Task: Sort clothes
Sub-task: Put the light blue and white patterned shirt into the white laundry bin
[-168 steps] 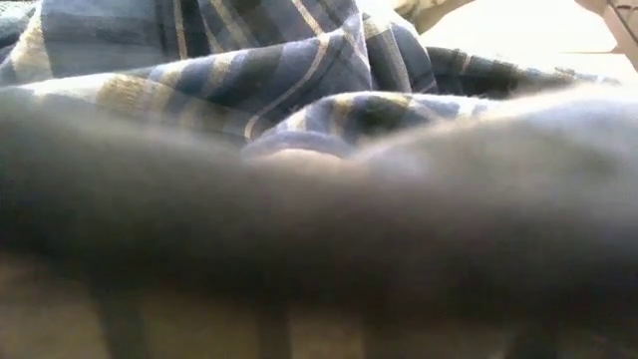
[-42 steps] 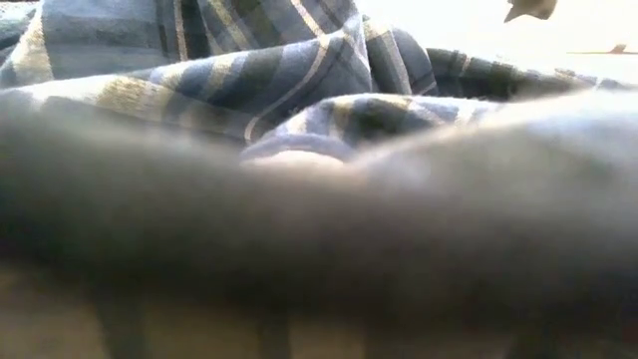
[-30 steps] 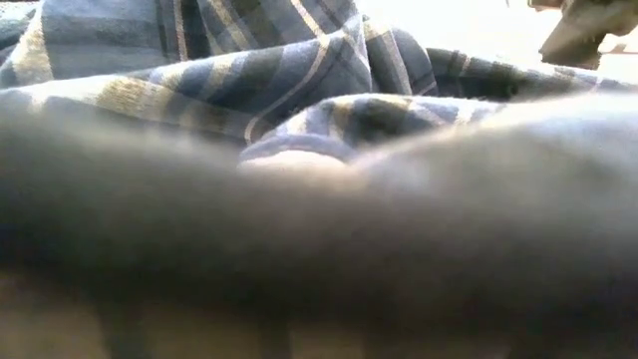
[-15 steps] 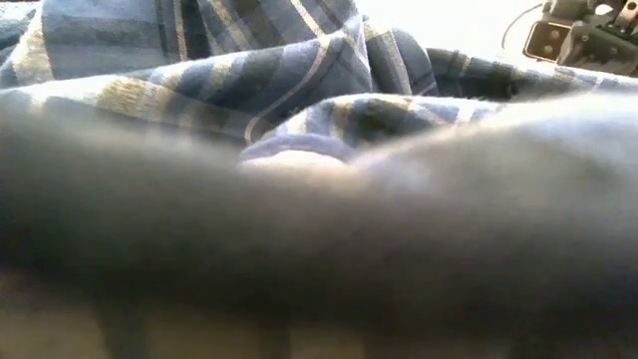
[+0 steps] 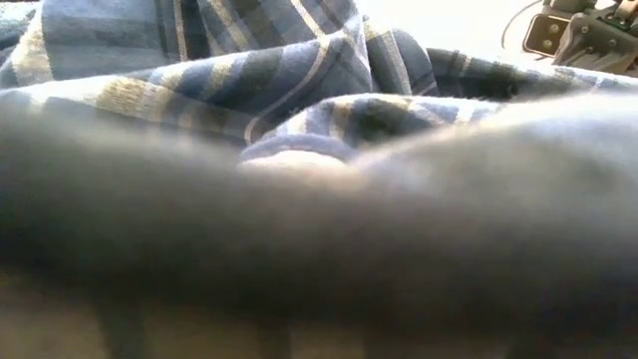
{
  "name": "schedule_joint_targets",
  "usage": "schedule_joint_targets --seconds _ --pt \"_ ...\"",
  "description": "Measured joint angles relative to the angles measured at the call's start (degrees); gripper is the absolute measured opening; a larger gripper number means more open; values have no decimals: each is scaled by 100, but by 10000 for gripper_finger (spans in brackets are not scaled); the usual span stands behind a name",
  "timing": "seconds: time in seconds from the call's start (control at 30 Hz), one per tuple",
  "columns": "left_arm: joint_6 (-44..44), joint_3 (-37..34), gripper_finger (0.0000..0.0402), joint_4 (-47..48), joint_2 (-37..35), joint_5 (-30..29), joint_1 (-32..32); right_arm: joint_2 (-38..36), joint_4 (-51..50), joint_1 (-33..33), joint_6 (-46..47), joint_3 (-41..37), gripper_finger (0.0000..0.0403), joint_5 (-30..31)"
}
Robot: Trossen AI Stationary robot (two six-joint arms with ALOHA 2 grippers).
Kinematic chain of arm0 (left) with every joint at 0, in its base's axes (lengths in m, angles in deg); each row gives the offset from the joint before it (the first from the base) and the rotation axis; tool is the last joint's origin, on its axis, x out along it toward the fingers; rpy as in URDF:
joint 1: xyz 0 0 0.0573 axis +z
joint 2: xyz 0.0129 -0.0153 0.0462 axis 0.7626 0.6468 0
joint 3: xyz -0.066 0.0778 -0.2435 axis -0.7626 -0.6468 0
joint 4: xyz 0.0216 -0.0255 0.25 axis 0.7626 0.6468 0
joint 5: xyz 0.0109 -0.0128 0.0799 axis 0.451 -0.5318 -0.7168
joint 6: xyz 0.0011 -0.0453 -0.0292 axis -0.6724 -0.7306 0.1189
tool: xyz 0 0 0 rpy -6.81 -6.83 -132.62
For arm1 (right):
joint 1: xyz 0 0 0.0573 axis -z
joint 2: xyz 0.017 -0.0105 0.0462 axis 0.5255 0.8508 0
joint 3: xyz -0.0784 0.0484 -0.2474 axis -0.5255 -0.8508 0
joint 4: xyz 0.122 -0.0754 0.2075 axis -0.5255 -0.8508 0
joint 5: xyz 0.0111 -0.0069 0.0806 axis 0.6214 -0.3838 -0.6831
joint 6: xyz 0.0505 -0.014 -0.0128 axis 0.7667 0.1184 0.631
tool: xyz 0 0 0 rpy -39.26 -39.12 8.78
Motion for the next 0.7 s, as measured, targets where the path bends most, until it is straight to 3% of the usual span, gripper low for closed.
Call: schedule_joint_targets --seconds 0.1,0.17,0.33,0.7 --pt "-39 -137 33 -881 -1 220 -5 0 76 0 -95 0 162 -7" --pt "153 -73 12 -1445 -2 254 -7 0 130 0 -105 0 162 -9" --pt "870 660 3 -2117 -2 101 10 -2 166 0 -142 0 162 -12" --pt "2602 2648 1 -2058 27 -667 250 0 563 4 -369 0 162 239"
